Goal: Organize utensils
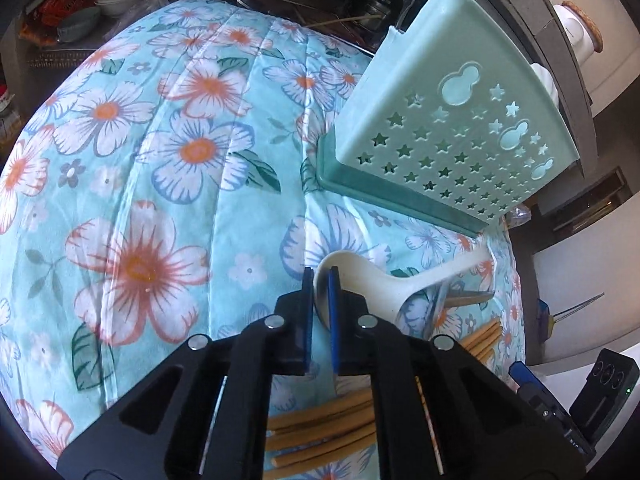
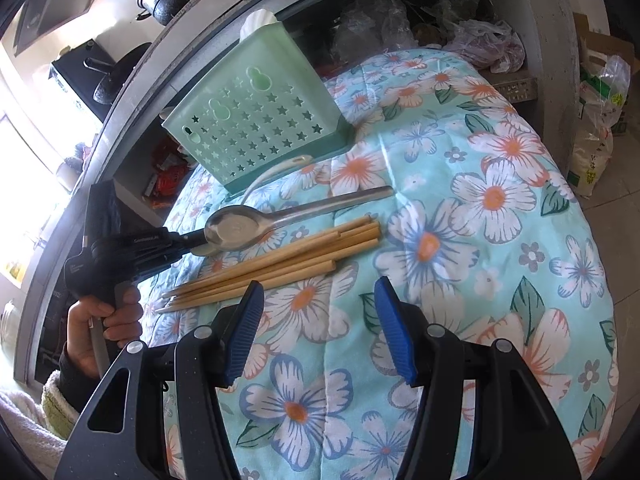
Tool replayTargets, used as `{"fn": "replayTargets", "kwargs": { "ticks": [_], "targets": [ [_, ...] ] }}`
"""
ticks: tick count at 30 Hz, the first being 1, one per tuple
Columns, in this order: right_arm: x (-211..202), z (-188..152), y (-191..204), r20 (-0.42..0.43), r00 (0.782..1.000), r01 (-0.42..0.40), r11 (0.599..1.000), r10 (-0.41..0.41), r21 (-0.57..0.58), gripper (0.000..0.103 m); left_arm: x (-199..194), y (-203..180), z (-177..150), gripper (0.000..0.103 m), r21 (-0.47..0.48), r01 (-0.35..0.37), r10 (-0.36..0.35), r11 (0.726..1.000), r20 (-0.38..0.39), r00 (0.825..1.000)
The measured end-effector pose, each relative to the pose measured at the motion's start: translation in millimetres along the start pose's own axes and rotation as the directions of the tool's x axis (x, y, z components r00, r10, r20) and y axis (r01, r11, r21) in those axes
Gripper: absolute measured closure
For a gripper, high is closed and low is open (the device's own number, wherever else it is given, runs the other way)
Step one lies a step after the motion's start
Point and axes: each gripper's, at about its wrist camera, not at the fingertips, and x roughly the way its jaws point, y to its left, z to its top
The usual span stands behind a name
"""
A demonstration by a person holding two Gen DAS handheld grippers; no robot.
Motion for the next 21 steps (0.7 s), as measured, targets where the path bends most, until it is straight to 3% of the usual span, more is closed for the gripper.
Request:
{"fn": "replayTargets", "kwargs": {
  "ticks": [4, 7, 13, 21],
  "targets": [
    [-0.9, 0.0, 3.9, 0.007, 1.0, 0.008, 1.0, -0.008, -0.011, 0.047, -11.5, -7.3, 0.8, 0.099, 0.042, -0.03, 0.027, 0.999, 0.068, 0.997],
    [-2.2, 0.3, 8.6, 0.017, 1.0, 0.016, 1.0, -0.016, -0.027, 0.047, -27.9, -13.9, 1.4, 0.099, 0.085, -0.068, 0.053, 0.994, 0.159, 0.986],
    [-4.0, 4.2, 27.2, 0.042, 0.999, 0.018, 0.996, -0.015, -0.088, 0.047, -64.8, -20.3, -0.3, 0.099, 0.145, -0.183, 0.125, 0.972, 0.341, 0.932],
    [20.9, 25.4, 86.1, 0.047, 0.999, 0.0, 0.965, 0.013, -0.263, 0.047, -106.4, -10.7, -2.0, 0.099, 0.135, -0.253, 0.164, 0.958, 0.466, 0.87]
  ]
}}
